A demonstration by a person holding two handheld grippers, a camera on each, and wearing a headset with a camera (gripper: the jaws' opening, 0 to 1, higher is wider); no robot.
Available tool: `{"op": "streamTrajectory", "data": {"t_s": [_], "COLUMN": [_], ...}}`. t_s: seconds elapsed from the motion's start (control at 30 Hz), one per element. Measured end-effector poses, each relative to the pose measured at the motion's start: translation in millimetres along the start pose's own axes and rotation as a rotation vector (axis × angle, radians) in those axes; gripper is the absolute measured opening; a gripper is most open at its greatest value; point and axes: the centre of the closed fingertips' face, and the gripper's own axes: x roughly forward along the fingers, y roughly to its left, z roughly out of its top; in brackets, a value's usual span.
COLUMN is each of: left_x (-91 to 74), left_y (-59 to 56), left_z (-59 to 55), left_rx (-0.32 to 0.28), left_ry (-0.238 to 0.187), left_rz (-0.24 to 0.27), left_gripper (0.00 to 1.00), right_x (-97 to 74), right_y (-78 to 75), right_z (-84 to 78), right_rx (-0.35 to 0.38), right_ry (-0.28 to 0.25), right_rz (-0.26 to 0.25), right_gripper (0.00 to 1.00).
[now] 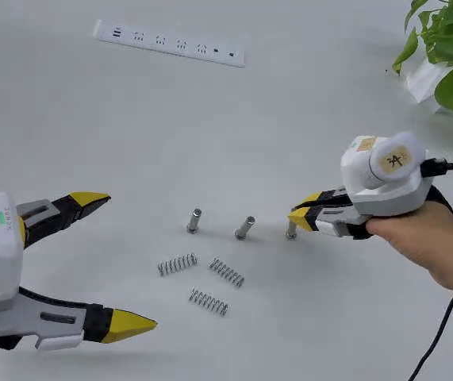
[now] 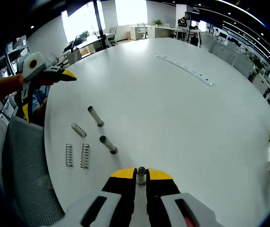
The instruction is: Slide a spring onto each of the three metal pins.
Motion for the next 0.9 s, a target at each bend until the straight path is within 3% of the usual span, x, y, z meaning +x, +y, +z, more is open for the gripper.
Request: {"op": "streamTrajectory", "data": {"t_s": [0.17, 0.23, 0.9], "left_x": [0.3, 0.4, 3.3], "left_y": [-0.8, -0.7, -3.5], "left_z": [0.7, 0.7, 1.1], "left_rx": [-0.002, 0.0, 0.002], "left_ry": [0.0, 0.001, 0.003], "left_rz": [0.0, 0.0, -0.009], "left_gripper": [0.99, 0.99, 0.99], "right_x": [-6.0, -5.4, -11.3], "right_y": [5.8, 0.6, 8.3], "right_z": [-7.1, -8.0, -20.1], "right_rx": [-0.015, -0.012, -0.002], "right_ry": [-0.008, -0.009, -0.002], "right_rz": [-0.02, -0.024, -0.027], "right_gripper": [0.05, 0.05, 0.05]}}
